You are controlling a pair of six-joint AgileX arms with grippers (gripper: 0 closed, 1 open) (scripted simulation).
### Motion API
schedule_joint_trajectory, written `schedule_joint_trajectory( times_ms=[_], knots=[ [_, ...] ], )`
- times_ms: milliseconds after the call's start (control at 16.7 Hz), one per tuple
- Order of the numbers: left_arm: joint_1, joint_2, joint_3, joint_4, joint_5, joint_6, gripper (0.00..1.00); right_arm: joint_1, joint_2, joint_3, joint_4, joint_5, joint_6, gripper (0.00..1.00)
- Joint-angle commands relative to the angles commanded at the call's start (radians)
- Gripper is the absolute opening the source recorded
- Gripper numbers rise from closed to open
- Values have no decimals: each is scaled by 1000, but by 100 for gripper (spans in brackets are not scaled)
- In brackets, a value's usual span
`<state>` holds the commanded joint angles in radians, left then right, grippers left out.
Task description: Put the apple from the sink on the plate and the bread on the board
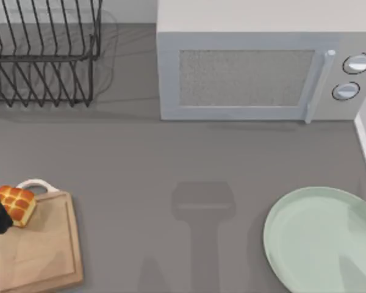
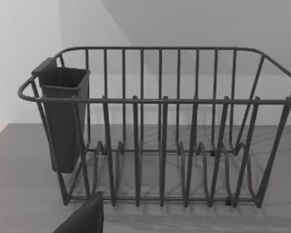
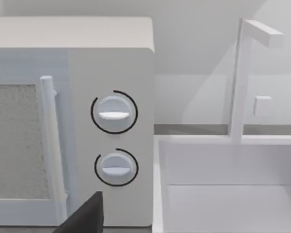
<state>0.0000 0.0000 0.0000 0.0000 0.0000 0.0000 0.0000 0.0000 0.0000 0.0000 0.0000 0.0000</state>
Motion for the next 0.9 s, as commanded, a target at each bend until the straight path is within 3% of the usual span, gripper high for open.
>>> schedule_joint_trajectory(
  times_ms=[480, 900],
  knots=[
    [0, 0, 0, 0, 0, 0, 100, -23, 104, 91, -66, 0, -22, 100],
    [0, 0, 0, 0, 0, 0, 100, -124, 655, 490, -356, 0, -118, 100]
  ],
)
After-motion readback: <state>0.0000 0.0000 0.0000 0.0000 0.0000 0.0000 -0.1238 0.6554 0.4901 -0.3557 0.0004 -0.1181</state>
